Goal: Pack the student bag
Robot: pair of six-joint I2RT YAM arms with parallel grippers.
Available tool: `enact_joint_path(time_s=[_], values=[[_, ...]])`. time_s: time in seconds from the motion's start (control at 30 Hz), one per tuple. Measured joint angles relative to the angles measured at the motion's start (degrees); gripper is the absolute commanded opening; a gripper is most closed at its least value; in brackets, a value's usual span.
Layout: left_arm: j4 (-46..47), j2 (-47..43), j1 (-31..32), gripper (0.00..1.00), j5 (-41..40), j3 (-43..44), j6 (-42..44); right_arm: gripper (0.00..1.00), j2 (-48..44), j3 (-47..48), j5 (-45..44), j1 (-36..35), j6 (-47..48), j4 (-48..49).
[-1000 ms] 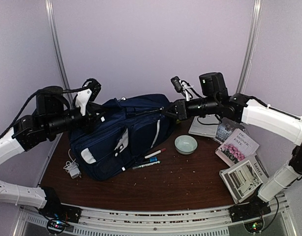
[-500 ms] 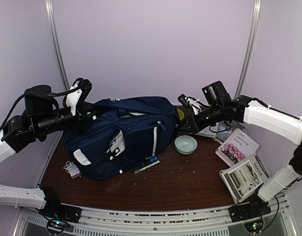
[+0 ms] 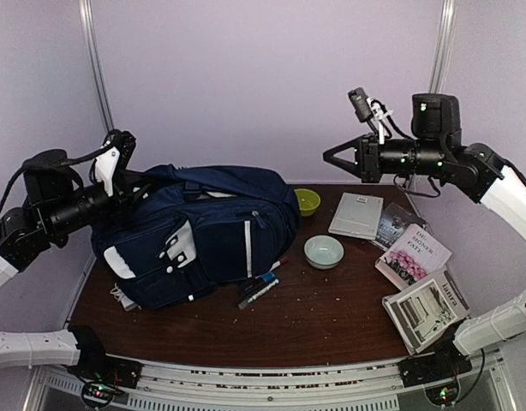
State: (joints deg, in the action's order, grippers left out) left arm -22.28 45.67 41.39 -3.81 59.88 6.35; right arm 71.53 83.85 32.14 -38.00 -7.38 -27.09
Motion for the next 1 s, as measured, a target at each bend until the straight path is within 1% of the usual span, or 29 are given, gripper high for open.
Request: enact_joint_path(time_s=[0.13, 0.2, 0.27, 0.37, 0.4, 0.53, 0.6, 0.83, 1.0], values=[[3.0, -0.9, -0.2, 0.00, 1.3, -5.5, -1.3, 0.00, 0.0, 1.9, -1.0, -1.9, -0.7, 4.3], [4.9, -0.8, -0.2, 0.00, 1.7, -6.5, -1.8, 0.03, 1.0, 0.9, -1.0, -2.1, -0.6, 5.3], [5.6, -0.8, -0.2, 0.00, 1.8, -6.5, -1.9, 0.07, 1.4, -2.4, -0.6, -2.1, -0.4, 6.4], [5.9, -0.5, -0.2, 0.00, 2.0, -6.5, -1.8, 0.17, 1.3, -10.2, 0.5, -2.0, 0.2, 8.0], [6.0, -0.4, -0.2, 0.00, 2.2, -6.5, -1.8, 0.18, 1.3, -13.7, 1.0, -2.1, 0.7, 9.2], [6.2, 0.2, -0.2, 0.00, 2.6, -6.4, -1.7, 0.18, 2.1, -24.4, 1.0, -2.1, 0.8, 13.1], [6.2, 0.6, -0.2, 0.00, 2.7, -6.1, -1.6, 0.17, 3.8, -27.1, 0.7, -2.1, 0.3, 15.7], [6.1, 1.5, -0.2, 0.00, 3.0, -5.4, -1.5, 0.17, 12.6, -28.1, 1.4, -2.7, -1.9, 24.0], [5.9, 2.5, -0.2, 0.00, 3.0, -4.6, -1.5, 0.15, 14.6, -28.2, 2.0, -3.4, -2.1, 27.5]])
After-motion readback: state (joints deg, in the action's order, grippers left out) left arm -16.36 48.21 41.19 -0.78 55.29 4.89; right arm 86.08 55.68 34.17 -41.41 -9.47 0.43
